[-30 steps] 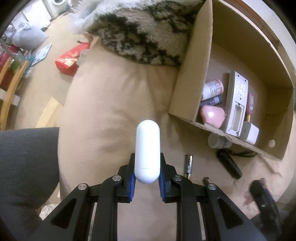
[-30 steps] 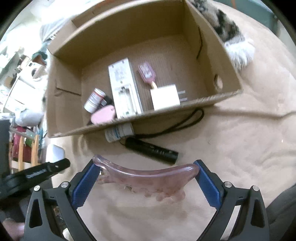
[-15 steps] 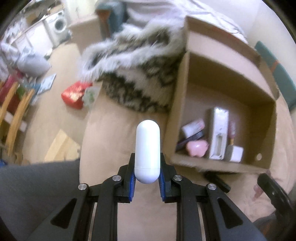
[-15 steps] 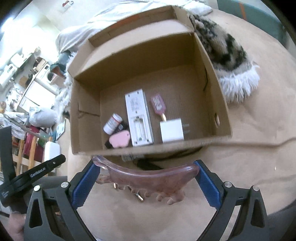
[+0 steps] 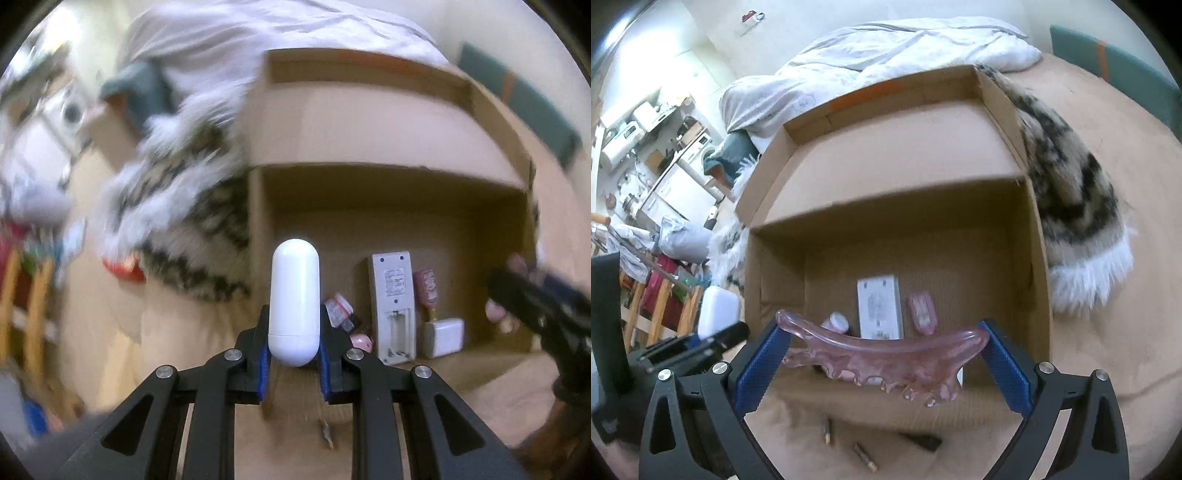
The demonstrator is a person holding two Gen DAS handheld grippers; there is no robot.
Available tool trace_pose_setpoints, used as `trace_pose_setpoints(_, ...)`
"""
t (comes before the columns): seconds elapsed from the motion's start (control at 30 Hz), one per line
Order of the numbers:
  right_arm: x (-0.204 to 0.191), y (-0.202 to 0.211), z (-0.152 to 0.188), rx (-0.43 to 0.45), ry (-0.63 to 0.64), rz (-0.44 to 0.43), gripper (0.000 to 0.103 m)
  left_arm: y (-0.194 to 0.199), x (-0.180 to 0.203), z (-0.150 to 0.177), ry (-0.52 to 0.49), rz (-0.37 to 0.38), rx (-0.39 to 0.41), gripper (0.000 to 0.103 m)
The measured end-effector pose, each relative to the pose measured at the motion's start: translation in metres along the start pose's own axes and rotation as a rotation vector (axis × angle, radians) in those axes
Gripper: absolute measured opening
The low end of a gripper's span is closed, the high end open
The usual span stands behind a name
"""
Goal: Organize rigid objects
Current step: 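Lower the white case and pink comb into the box and open both tools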
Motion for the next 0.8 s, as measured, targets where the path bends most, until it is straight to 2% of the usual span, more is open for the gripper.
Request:
trace_pose_setpoints(0.13,0.012,-0.024,-0.002,-0.001,0.054,0.058,0.103,-0.026,0.01,0.0,-0.032,-0.014,-0.015,0.019)
trace_pose_setpoints(0.27,0.025,-0.036,0.008,-0.027,-0.011,0.054,0.103,-0.048,0.014,0.01,-0.037,-0.009,-0.041,0.019)
trace_pose_setpoints(0.33,0.026,-0.038,0.009,-0.028,-0.012,0.053,0.103,-0.053,0.015,0.012,-0.017,0.014,-0.066,0.019)
trace_pose_setpoints(0.53,0.022,-0.047,0.008,-0.042,0.019,0.066,0.103,-0.059,0.012,0.014,-0.008,0.023,-0.064,0.019)
trace_pose_setpoints(0.8,0.02,-0.06,0.014,-0.087,0.026,0.066,0.103,-0.064,0.018,0.022,-0.035,0.038,-0.074,0.019)
Point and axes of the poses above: each gripper's, at about its wrist camera, not at the fingertips, and y roughly against the way its jaws point, x to its right, z to its underside, the point moved 10 cm from there along -y, roughly the way its jaws point, and after that the axes turned 9 degrees about y, right-handed, at the moved point
